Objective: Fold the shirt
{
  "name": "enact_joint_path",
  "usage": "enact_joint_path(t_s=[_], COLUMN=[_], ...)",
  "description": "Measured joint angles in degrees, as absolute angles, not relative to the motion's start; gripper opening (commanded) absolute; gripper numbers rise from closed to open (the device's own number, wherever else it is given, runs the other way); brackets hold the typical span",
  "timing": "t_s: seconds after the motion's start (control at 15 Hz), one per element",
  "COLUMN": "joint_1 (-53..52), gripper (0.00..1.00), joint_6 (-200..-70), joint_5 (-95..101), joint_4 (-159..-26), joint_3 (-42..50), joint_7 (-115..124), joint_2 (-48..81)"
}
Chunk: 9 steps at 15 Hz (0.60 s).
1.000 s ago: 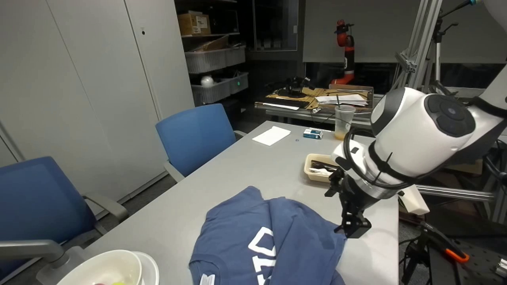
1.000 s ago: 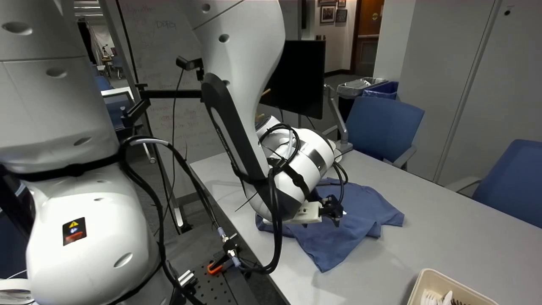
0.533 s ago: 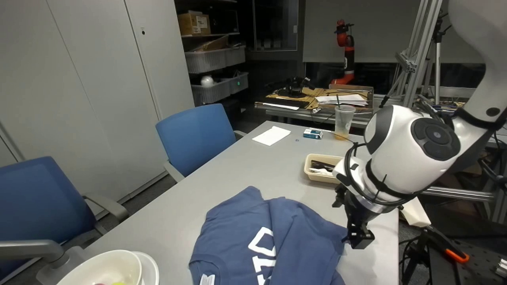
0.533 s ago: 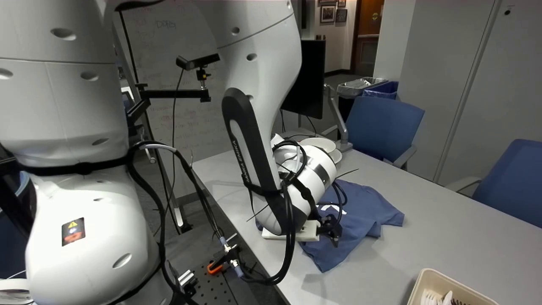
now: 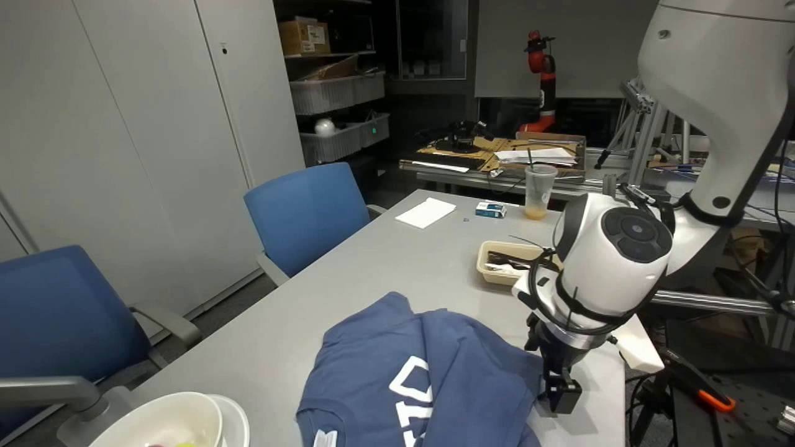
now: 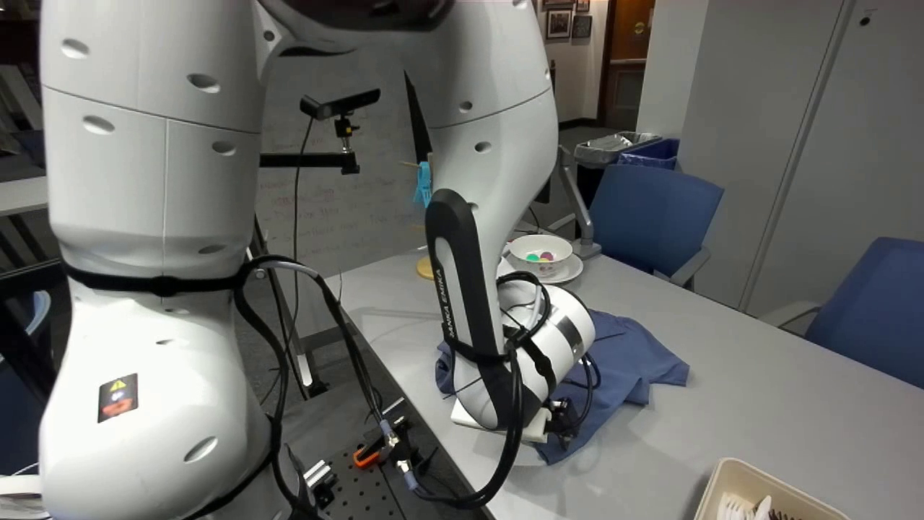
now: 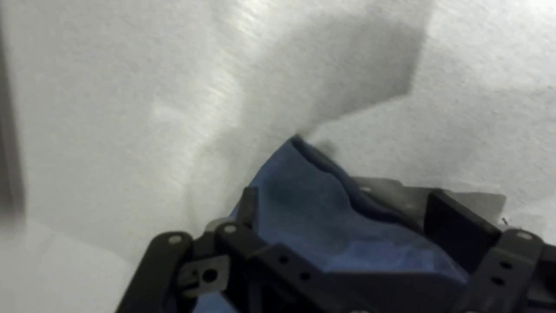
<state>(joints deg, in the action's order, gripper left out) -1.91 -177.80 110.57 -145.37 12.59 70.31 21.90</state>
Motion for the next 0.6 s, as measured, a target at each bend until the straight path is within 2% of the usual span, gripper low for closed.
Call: enact_joint_path(t_s=[0.07,0.2,0.6], joint_1=[-1.6,-1.1,-0.3], gripper=[0.66,0.48,0.01], joint_6=[-179.0,-180.4,-181.4], joint_5=[109.9,108.8,107.8], joint_4=[-144.7,-143.7,-141.7], joint_3=[12.8,13.0,13.4], joint_7=[70.3,70.2,70.2], joint_2=[23.0,24.8,26.8])
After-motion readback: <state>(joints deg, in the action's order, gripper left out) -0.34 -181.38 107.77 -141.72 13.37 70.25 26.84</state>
